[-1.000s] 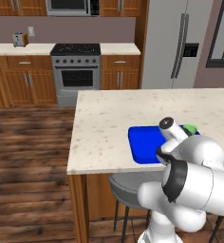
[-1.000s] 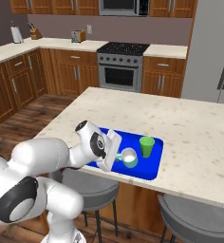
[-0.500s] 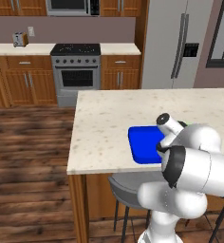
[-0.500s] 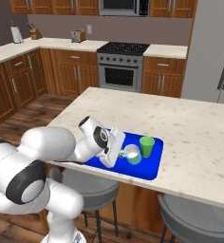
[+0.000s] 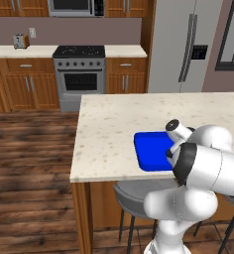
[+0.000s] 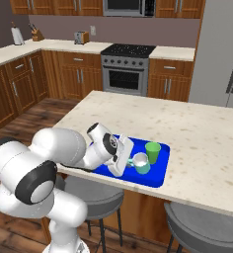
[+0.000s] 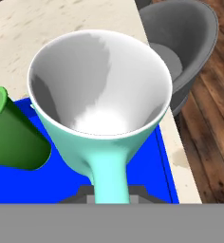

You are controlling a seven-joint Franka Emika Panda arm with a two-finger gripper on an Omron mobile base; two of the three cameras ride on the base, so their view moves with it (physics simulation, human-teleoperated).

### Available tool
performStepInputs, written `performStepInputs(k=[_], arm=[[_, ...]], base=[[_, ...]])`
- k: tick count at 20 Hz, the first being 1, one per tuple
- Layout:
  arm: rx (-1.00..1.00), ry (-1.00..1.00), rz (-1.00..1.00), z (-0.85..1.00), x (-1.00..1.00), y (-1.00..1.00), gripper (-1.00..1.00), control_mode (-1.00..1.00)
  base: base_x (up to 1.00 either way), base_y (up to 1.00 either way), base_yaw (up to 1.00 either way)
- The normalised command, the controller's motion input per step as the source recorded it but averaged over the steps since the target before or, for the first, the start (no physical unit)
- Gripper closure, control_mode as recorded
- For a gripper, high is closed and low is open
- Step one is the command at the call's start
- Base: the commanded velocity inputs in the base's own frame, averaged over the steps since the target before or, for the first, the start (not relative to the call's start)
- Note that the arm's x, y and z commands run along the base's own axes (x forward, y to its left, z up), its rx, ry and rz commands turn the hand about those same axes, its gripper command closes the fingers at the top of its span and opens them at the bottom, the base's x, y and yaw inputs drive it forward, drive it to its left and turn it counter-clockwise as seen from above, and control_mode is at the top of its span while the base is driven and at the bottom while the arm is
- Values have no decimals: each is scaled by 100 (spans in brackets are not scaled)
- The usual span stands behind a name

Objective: There is a tray on the dining counter. Grab the cup, mug, and pitcher and place them on the tray. The pitcher may be placed next to the tray if it cannot fit the tray.

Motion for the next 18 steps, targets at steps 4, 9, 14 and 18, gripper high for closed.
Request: performStepInputs(k=[4,9,14,18], arm=[[0,0,0,-23,6,0,100,-100],[0,0,0,-21,5,-5,100,-100],[0,2,0,-23,1,-5,100,-100],[0,4,0,-24,0,0,-100,-100]], base=[[0,0,0],[0,0,0],[0,0,0],[0,0,0]])
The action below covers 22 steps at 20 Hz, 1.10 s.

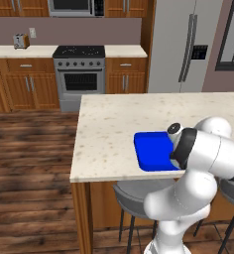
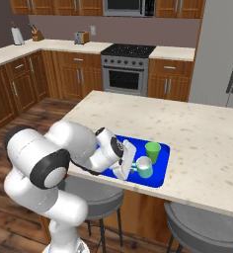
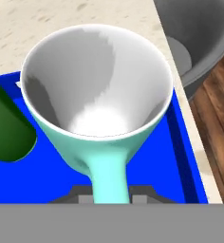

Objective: There is a tray on the dining counter. Grab the cup, mug, and pitcher and place them on the tray. The pitcher may be placed next to the tray if it cannot fit the tray.

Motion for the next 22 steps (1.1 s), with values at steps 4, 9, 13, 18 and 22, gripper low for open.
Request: performStepInputs(k=[4,9,13,18,22], arm=[[0,1,0,-11,0,-3,-100,-100],[0,0,0,0,-7,-1,-100,-100],[0,0,0,41,-33,6,-100,-100],[0,0,0,56,-21,13,-100,-100],[0,0,0,82,-8,33,-100,-100]], base=[[0,0,0],[0,0,0],[0,0,0],[0,0,0],[0,0,0]])
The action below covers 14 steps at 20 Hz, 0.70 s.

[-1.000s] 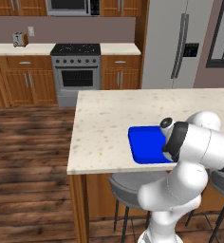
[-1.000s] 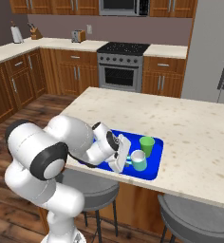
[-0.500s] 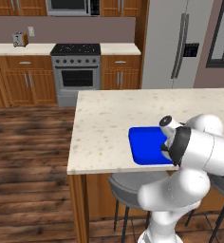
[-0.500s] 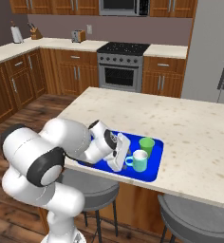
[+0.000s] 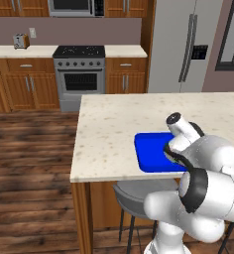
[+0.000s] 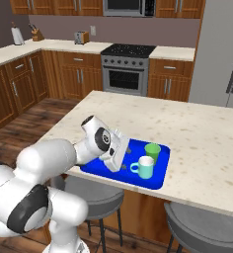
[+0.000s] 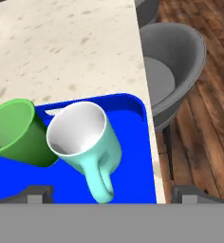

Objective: There is a tray on the dining counter. Grab the cup, mug, and pitcher and place them on the tray. The pitcher may be placed next to the tray if it cannot fit the tray.

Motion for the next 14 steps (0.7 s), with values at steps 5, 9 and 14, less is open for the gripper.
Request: performStepInputs(k=[5,9,14], arm=[[1,4,5,93,-9,37,-100,-100],[9,16,10,100,-28,19,-100,-100],[11,19,11,100,-33,1,-100,-100]], base=[[0,0,0],[0,0,0],[0,0,0]])
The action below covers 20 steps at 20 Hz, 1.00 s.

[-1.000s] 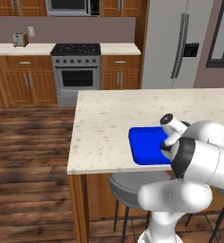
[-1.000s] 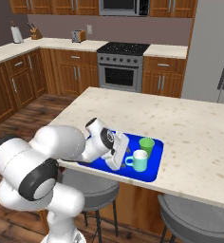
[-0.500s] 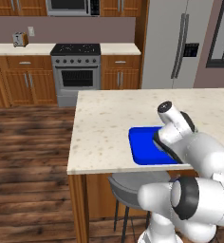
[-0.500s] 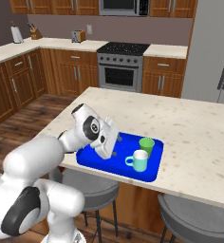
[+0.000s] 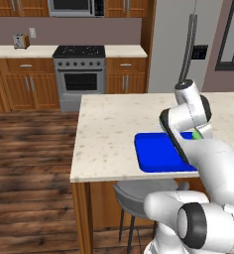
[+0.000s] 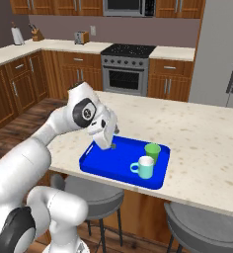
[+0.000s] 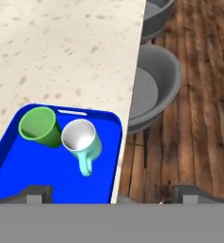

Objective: There is a tray on the dining counter. Grab the cup, mug, and pitcher and place them on the tray. The pitcher may be placed next to the tray if it cannot fit the tray.

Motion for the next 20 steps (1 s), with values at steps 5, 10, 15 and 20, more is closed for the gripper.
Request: performStepInputs(k=[5,10,15,20], arm=[[5,16,26,80,-67,6,-100,-100],[3,9,47,36,-57,27,-100,-100],[1,1,59,0,-55,28,-100,-100],[1,-2,63,-20,-40,16,-100,-100]], base=[[0,0,0],[0,0,0],[0,0,0],[0,0,0]])
